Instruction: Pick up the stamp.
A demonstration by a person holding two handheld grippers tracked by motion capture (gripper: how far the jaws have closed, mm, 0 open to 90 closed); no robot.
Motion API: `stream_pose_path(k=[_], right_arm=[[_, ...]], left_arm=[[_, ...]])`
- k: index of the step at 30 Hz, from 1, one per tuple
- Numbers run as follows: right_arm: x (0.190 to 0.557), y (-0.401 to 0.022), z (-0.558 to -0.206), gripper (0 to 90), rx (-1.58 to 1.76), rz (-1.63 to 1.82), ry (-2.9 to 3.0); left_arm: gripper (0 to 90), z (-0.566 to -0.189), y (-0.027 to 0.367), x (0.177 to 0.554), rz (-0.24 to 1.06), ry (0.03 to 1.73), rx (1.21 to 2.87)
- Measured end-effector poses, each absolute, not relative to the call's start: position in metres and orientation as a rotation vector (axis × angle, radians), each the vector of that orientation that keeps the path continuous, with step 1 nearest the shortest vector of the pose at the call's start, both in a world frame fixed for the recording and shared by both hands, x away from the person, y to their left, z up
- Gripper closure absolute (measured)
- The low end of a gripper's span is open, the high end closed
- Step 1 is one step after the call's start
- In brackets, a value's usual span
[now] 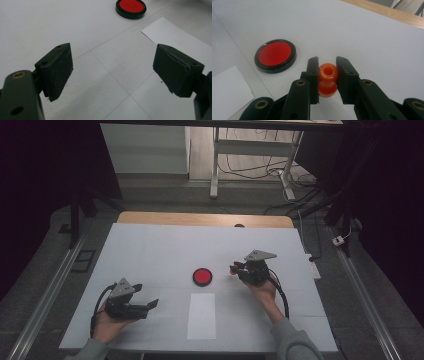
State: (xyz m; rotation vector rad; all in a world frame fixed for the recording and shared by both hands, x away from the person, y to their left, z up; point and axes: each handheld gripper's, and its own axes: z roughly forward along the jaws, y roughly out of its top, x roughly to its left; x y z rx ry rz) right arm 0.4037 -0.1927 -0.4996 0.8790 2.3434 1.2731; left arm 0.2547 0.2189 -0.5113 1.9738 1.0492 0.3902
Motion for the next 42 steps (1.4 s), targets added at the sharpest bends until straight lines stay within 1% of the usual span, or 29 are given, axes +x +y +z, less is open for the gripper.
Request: stream_pose_path(k=[9, 19, 34, 42], right_arm=[[0.400, -0.202, -0.488, 72.2, 0.901, 1.334, 2.305], [0.393, -0.204, -0.481, 72.2, 0.883, 1.382, 2.303], [0.371, -0.201, -0.465, 72.1, 0.831, 1.455, 2.304], [0.361, -0.198, -0.462, 72.1, 0.808, 1.490, 2.320]], left_arm=[[17.1, -0.511, 0.217, 0.254, 0.390, 1.043, 1.970], [17.3, -0.512, 0.217, 0.254, 0.400, 1.054, 1.969], [17.5, -0.513, 0.215, 0.255, 0.400, 1.058, 1.978], [17.5, -0.513, 0.217, 0.255, 0.397, 1.064, 1.966]])
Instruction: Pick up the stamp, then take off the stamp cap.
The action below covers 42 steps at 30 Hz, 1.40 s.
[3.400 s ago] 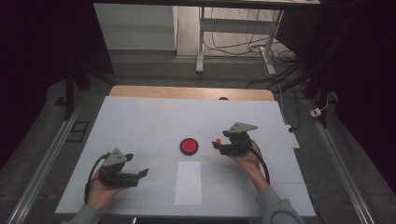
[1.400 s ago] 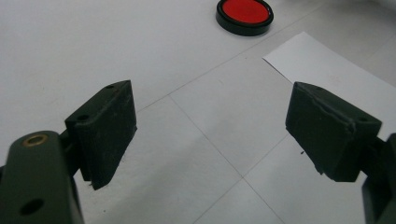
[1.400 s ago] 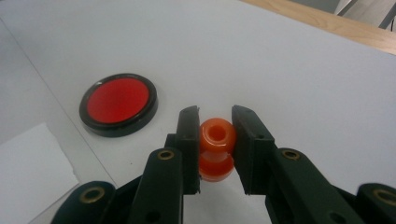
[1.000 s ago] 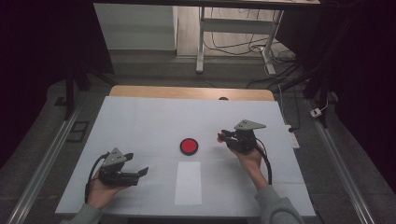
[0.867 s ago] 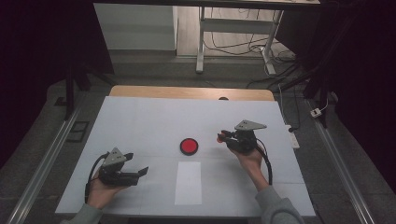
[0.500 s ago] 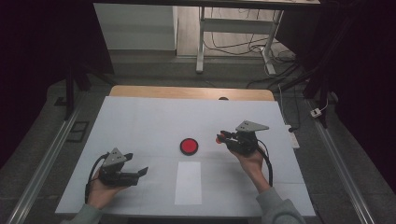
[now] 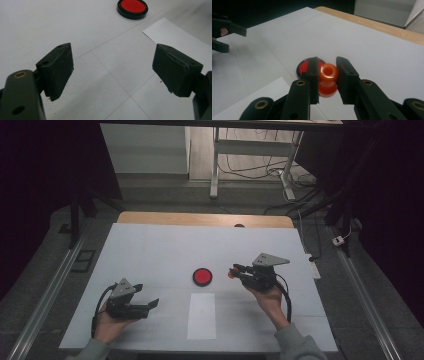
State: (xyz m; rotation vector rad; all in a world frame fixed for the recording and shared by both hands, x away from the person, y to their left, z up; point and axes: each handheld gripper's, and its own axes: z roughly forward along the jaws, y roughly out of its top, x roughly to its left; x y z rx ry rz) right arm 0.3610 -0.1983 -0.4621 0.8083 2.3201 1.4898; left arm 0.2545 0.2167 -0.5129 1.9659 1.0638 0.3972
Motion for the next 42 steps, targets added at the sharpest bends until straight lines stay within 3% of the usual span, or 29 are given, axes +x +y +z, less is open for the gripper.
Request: stream_pose_path(k=[42], right_arm=[[0.330, -0.169, -0.473, 72.1, 0.704, 1.546, 2.418]], left_arm=[[18.7, -0.513, 0.216, 0.255, 0.403, 1.068, 1.969]])
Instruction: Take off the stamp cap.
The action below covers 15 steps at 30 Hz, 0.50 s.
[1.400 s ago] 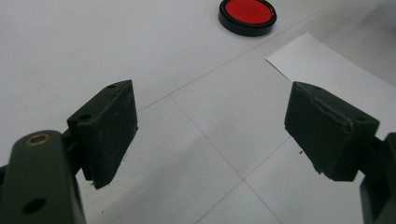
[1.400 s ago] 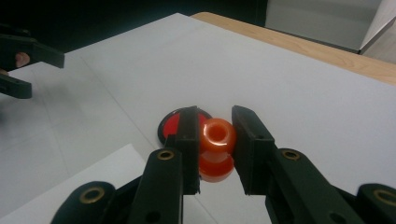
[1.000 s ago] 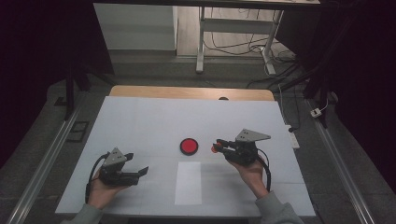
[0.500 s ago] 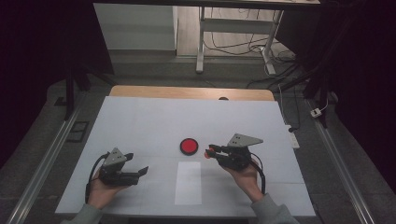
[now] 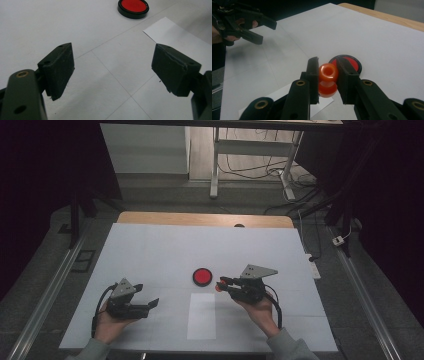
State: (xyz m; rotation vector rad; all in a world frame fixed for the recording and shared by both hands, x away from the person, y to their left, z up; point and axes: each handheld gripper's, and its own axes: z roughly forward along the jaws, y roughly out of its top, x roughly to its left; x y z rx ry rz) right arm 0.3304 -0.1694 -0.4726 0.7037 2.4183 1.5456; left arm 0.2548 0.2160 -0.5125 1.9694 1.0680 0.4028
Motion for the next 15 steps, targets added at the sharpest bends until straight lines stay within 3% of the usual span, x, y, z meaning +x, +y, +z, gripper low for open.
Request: stream_pose_path(k=[15], right_arm=[[0.3273, -0.1677, -0.4676, 72.1, 0.684, 1.586, 2.408]], left_arm=[[18.3, -0.5102, 0.2140, 0.2533, 0.410, 1.047, 1.968]])
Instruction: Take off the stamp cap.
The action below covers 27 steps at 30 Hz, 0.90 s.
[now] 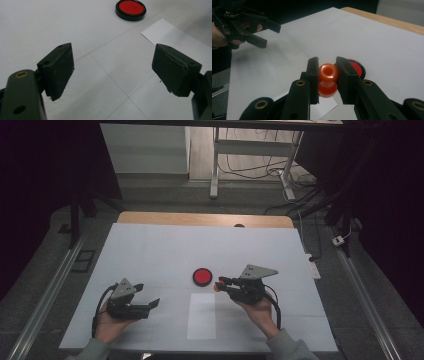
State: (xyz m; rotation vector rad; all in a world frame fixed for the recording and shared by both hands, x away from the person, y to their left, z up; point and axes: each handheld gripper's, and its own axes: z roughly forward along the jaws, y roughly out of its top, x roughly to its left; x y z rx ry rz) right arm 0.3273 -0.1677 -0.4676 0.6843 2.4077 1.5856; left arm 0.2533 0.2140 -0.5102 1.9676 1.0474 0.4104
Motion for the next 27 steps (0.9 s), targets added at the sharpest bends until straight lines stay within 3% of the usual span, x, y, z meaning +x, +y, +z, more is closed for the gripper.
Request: stream_pose_path(k=[27], right_arm=[[0.319, -0.153, -0.461, 72.1, 0.640, 1.591, 2.397]], left_arm=[[17.9, -0.496, 0.196, 0.259, 0.360, 0.966, 2.006]])
